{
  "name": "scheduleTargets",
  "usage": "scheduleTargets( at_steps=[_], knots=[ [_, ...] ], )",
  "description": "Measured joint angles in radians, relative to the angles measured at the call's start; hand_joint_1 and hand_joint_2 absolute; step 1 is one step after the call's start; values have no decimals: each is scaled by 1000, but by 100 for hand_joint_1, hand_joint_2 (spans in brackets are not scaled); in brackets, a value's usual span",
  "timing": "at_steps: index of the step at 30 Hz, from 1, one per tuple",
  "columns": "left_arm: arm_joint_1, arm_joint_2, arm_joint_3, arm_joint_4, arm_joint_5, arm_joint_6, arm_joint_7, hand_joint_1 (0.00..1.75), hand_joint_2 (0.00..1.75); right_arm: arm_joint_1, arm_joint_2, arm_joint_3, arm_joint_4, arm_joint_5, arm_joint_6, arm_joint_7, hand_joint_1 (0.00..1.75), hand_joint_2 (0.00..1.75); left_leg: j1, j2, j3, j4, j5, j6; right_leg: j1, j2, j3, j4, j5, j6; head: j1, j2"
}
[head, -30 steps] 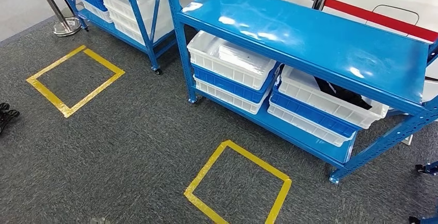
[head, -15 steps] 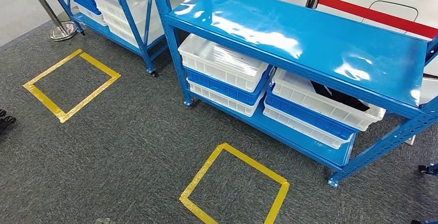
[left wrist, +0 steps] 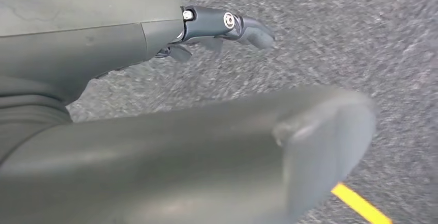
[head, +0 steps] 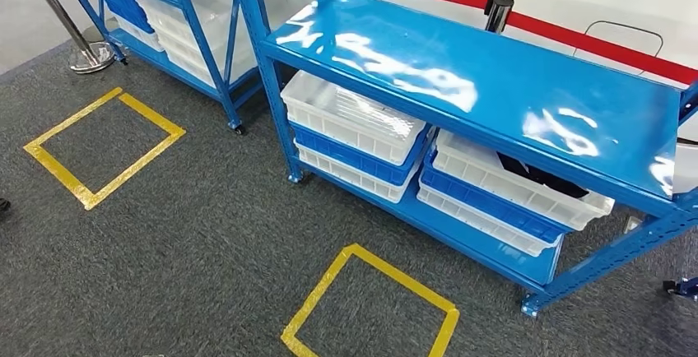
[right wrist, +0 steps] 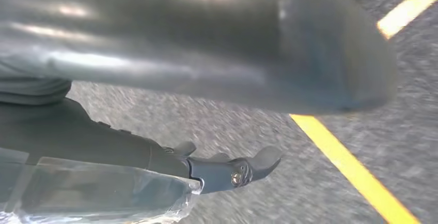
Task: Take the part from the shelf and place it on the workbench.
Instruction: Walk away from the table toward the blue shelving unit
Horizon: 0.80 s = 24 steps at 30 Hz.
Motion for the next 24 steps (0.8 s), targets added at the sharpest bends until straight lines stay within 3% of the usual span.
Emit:
scheduleTargets(
  at_steps=[2, 4, 5, 6, 7, 8, 9, 11, 13, 15, 18, 19, 20, 21, 22, 24],
  knots=[
    [-1, -3, 0, 0, 0, -1, 0, 0, 0, -3, -4, 0, 0, 1, 0, 1, 0, 0, 1, 1, 6, -1, -6, -3, -8, 0, -80, 118, -44, -1, 1, 0],
    [0, -6, 0, 0, -1, -1, 0, 0, 0, 0, -9, 0, 0, 1, 0, 4, 0, 0, 6, -2, 13, 0, -16, -16, -21, 0, -135, 163, -49, 23, 2, 0],
    [0, -8, 0, 1, -1, -2, 0, 0, 0, 2, -11, 0, 0, 1, 0, 5, 0, 0, 11, -5, 18, 3, -23, -27, -28, -1, -138, 135, -24, 45, 2, 0],
    [1, -9, 0, 1, -1, -2, 0, 0, 0, 4, -12, 0, 0, 1, 0, 5, 0, 0, 16, -6, 22, 10, -32, -39, -37, -1, -126, 77, 15, 69, 2, 0],
    [1, -9, 0, 1, -1, -1, 0, 0, 0, 4, -13, 0, 0, 2, 0, 5, 0, 0, 21, -7, 24, 22, -44, -52, -43, -3, -112, 22, 52, 86, 3, 0],
    [1, -8, 0, 1, -1, -1, 0, 0, 0, 3, -11, 0, 0, 2, 0, 6, 0, 0, 25, -6, 23, 38, -57, -65, -45, -7, -102, -21, 66, 86, 5, 0],
    [1, -7, 0, 1, -1, -1, 0, 0, 0, 2, -11, 0, 0, 3, 1, 6, 0, 0, 25, -4, 18, 52, -71, -77, -43, -10, -96, -43, 73, 76, 7, 0],
    [1, -6, 1, 1, -1, 0, 0, 0, 0, 2, -9, 0, 0, 4, 2, 6, 0, 0, 26, 0, 17, 75, -89, -93, -39, -13, -94, -41, 62, 34, 5, 0],
    [0, -6, 1, 1, 0, 0, 0, 0, 0, 4, -10, 0, 0, 4, 2, 6, 0, 0, 33, 2, 20, 92, -100, -102, -41, -10, -78, -39, 67, 11, 0, 0],
    [-1, -7, 1, 1, 0, 0, -1, 0, 0, 2, -11, 0, 0, 4, 2, 6, 0, 0, 40, 4, -11, 157, -126, -113, -39, -7, -61, -40, 62, -2, -1, 0],
    [-2, -8, 0, 1, 0, 0, 0, 0, 0, -1, -12, 0, 0, 5, 2, 5, 0, 0, 45, 5, -124, 320, -186, -127, -33, -5, -47, -41, 46, -12, -3, 0],
    [-1, -8, 0, 1, 0, 0, 0, 0, 0, 0, -12, 0, 0, 5, 2, 4, 0, 0, 46, 5, -150, 340, -185, -127, -31, -4, -40, -41, 39, -11, -2, 0],
    [-1, -8, 0, 1, 1, 0, 0, 0, 0, 2, -12, 0, 0, 5, 2, 4, 0, 0, 47, 5, -158, 326, -163, -124, -30, -4, -31, -41, 32, -10, -3, 0],
    [-1, -8, 0, 1, 1, 0, 0, 0, 0, 2, -11, 0, 0, 5, 2, 4, 0, 0, 45, 4, -150, 280, -124, -117, -28, -3, -21, -41, 24, -9, -2, 0],
    [-1, -8, 0, 1, 1, 0, 0, 0, 0, 2, -10, 0, 0, 5, 2, 4, 0, 0, 42, 5, -133, 217, -74, -106, -28, -2, -14, -43, 17, -8, -3, 0],
    [-1, -6, 1, 1, 2, 1, 0, 0, 0, -1, -7, 0, 0, 6, 2, 3, 0, 0, 30, 5, -103, 129, -23, -83, -28, 1, 4, -53, 6, -1, -3, 0]
  ],
)
